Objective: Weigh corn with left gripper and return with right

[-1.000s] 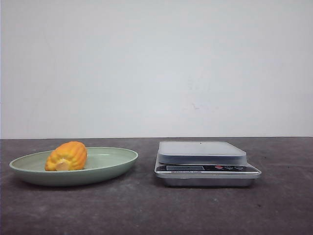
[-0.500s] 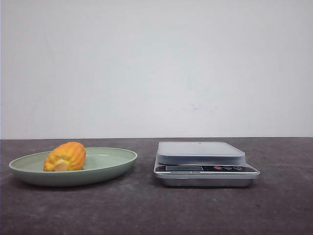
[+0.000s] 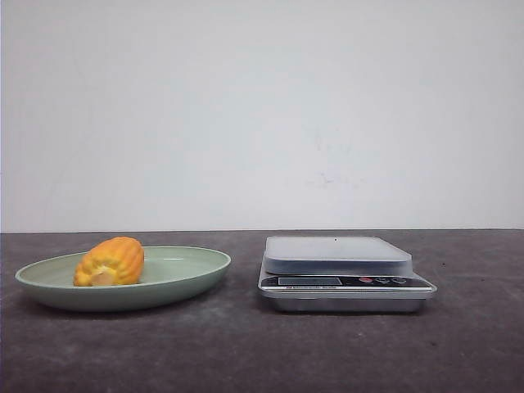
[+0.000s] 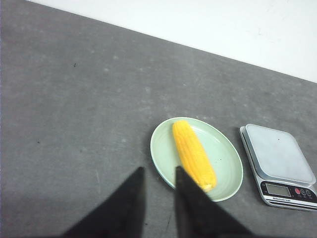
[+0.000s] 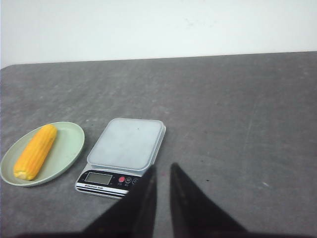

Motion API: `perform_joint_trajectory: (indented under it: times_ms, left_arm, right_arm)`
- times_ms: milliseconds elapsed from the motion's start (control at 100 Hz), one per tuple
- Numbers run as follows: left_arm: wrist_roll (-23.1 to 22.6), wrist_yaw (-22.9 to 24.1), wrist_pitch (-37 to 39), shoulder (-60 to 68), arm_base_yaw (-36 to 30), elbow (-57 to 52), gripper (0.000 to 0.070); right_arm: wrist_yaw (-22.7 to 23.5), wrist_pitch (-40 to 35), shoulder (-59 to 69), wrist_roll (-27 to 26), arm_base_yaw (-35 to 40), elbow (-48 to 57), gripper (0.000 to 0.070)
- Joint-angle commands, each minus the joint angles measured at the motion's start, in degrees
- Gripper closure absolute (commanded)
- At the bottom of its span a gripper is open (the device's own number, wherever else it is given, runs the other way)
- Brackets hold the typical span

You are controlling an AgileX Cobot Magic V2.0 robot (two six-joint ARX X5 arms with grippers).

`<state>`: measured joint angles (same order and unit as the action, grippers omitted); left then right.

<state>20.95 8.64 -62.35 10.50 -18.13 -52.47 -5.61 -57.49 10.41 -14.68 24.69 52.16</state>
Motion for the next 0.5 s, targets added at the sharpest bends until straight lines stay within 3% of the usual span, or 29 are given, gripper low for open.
perform_joint_trajectory:
  times_ms: [0,490]
  left_arm:
    - [-0.96,-0.17,0.61,0.31,-0.11,-0.57,0.069]
    - [-0.81,-0.13,0.61,0.28,-0.11,-0.61,0.0683]
  right_arm:
    - [0.22,0.92,-0.07,0.39,0.2,0.5,0.0691]
    - [0.68,1.92,-0.07,-1.4,0.2,0.55,0.0691]
